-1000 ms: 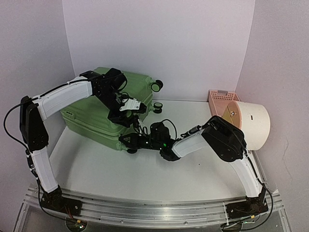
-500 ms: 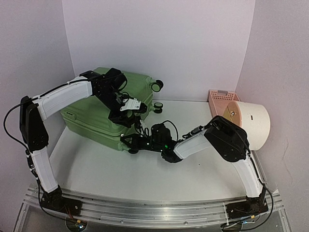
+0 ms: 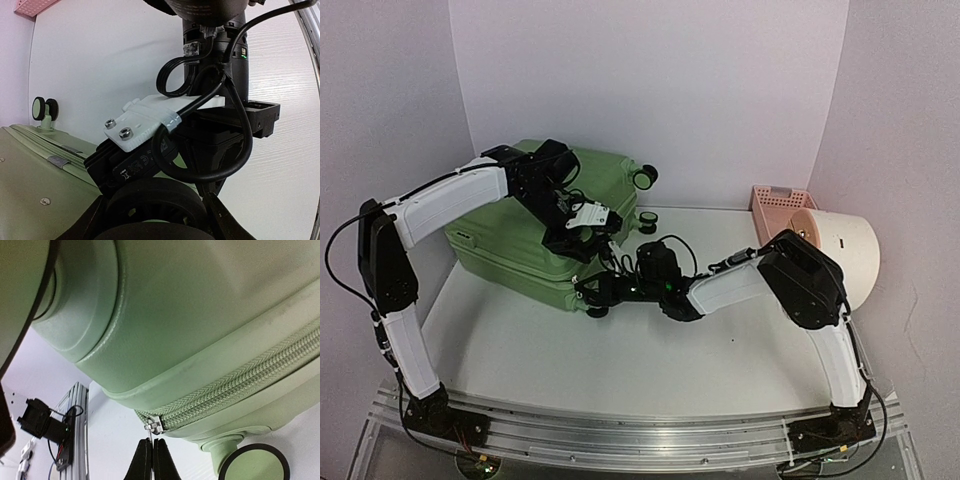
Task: Open, take out, and arrange the luggage
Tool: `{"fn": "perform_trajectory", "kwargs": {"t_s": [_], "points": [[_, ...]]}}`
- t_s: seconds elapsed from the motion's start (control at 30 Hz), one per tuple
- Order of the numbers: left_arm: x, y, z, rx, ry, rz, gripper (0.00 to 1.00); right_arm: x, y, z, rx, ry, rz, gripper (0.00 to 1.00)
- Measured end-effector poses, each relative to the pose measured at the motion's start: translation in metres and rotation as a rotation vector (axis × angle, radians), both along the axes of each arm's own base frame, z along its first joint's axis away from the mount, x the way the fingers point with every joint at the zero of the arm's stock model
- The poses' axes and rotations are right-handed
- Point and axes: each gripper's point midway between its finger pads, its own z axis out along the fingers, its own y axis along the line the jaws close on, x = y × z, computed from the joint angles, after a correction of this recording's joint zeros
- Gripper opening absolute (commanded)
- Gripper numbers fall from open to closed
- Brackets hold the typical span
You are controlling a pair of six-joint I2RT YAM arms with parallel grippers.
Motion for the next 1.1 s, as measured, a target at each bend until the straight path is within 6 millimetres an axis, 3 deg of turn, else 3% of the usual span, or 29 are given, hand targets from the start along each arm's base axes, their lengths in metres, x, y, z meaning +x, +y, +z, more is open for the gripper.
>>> {"fn": "perform_trajectory", "kwargs": {"t_s": [0.3, 0.5, 0.6, 0.63, 0.77, 0.87, 1.1], "points": [[0.006, -0.001, 0.004, -0.022, -0.032, 0.017, 0.0, 0.004, -0.01, 0.006, 0.016, 0.005, 0.116, 0.0], [-0.005, 0.005, 0.0, 0.008, -0.02, -0.016, 0.0, 0.033, -0.028, 0.017, 0.105, 0.199, 0.115, 0.0], [-0.01, 0.013, -0.001, 0.019, -0.021, -0.025, 0.0, 0.05, -0.045, 0.01, 0.137, 0.303, 0.061, 0.0], [-0.015, 0.017, -0.001, 0.025, -0.023, -0.036, 0.0, 0.057, -0.06, -0.002, 0.147, 0.371, 0.017, 0.0], [-0.019, 0.02, -0.002, 0.034, -0.022, -0.05, 0.0, 0.049, -0.07, -0.026, 0.123, 0.479, -0.017, 0.0], [-0.018, 0.02, -0.002, 0.029, -0.027, -0.048, 0.0, 0.042, -0.062, -0.028, 0.092, 0.42, -0.016, 0.26], [-0.017, 0.019, 0.0, 0.018, -0.033, -0.037, 0.0, -0.008, -0.022, -0.013, 0.01, 0.086, 0.076, 0.64]]}}
